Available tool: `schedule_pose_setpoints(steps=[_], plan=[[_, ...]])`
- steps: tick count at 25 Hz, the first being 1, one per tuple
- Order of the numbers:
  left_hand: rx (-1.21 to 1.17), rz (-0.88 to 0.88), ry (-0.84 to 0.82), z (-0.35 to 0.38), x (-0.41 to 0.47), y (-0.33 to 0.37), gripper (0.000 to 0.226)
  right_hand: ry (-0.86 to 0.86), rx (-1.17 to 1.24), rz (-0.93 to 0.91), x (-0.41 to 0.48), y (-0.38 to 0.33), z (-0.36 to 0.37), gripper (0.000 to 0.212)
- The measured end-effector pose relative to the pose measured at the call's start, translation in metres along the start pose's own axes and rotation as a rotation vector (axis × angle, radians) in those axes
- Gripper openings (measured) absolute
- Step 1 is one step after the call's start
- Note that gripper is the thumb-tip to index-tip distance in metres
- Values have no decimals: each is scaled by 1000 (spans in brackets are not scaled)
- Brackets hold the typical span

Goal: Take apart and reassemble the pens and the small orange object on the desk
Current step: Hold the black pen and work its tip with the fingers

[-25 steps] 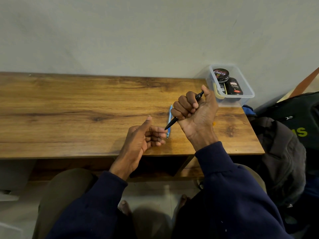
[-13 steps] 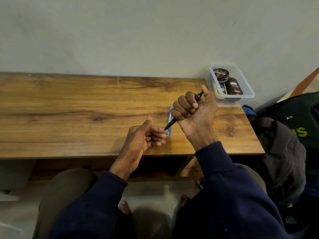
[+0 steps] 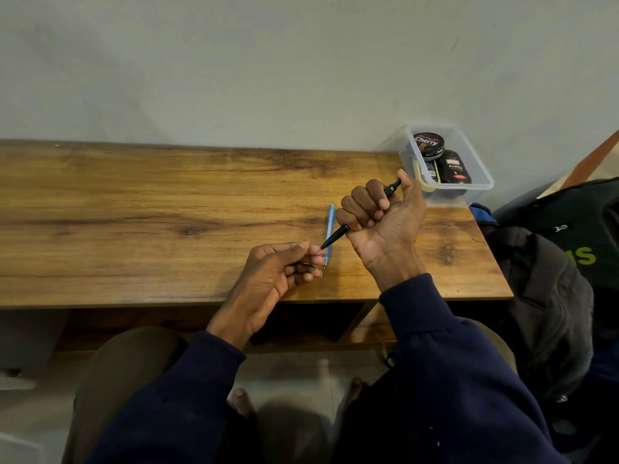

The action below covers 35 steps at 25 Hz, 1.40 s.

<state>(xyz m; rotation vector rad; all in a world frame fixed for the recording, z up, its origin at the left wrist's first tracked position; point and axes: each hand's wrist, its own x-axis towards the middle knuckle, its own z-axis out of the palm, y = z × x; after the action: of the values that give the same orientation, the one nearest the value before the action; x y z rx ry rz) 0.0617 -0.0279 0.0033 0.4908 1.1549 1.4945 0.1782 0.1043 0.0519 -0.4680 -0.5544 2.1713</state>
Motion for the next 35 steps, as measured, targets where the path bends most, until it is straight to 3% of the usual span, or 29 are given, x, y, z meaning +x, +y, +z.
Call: schedule_pose_setpoints(steps=[4,35], plan=[[-24,-17,-69,-5,0,0,28,23,33,-17,1,-3,-2,60],[38,-42,5,-2,-1,-1,18,56,16,1,0,2,-2,60]])
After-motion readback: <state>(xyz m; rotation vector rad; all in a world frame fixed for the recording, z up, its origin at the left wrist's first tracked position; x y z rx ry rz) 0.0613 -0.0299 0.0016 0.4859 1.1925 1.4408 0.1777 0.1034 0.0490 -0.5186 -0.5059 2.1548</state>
